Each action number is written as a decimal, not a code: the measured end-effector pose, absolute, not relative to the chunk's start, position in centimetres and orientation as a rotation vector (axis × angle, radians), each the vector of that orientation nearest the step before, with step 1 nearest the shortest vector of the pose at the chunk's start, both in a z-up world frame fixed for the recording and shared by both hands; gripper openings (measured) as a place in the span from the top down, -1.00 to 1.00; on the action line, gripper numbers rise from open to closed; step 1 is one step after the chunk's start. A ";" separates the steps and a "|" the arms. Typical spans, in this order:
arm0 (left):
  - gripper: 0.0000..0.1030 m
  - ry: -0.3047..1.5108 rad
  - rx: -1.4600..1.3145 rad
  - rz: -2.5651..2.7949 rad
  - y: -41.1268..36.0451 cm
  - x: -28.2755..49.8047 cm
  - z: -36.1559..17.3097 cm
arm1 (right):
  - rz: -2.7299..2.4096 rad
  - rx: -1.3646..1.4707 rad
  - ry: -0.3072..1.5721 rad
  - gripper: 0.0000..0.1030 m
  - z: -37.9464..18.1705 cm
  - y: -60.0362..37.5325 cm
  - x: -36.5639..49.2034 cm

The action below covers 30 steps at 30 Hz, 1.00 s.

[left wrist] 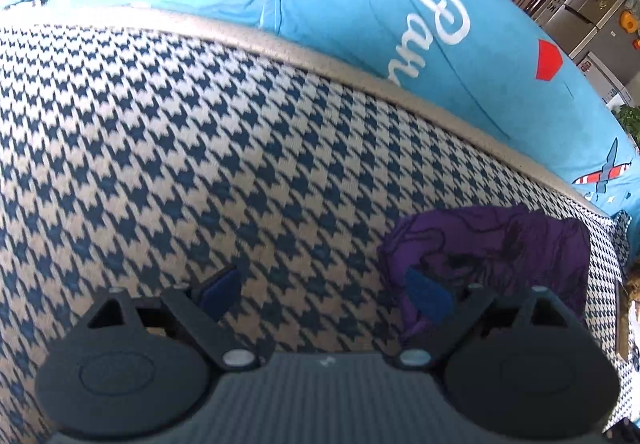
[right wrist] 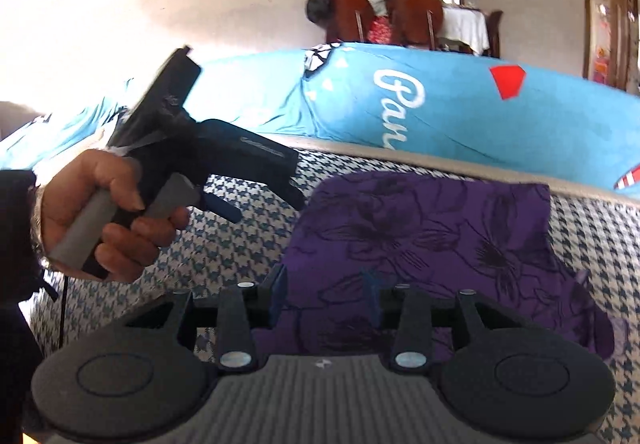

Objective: Fold clothes

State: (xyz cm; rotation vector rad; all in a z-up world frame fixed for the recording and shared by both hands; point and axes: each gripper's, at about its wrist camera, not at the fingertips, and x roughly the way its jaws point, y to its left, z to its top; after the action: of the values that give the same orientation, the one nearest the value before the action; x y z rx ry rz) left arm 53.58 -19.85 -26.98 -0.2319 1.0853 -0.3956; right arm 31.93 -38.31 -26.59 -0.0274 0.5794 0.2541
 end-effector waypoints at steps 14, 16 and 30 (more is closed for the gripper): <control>-0.90 1.035 -0.147 -0.369 -23.4 54.6 -28.2 | 0.280 -0.133 0.690 0.16 -29.5 -37.8 31.9; -0.90 1.035 -0.156 -0.363 -23.3 54.8 -28.1 | 0.280 -0.118 0.706 0.13 -29.6 -38.1 32.0; -0.90 0.908 -0.175 -0.333 -22.3 53.8 -24.5 | 0.200 0.024 0.642 0.12 -27.2 -42.4 30.7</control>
State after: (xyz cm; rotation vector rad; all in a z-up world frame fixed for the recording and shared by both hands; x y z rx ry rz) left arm 53.78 -22.26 -24.54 -0.1751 0.9082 -0.3326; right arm 30.66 -42.45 -27.16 0.0241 0.6415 0.2001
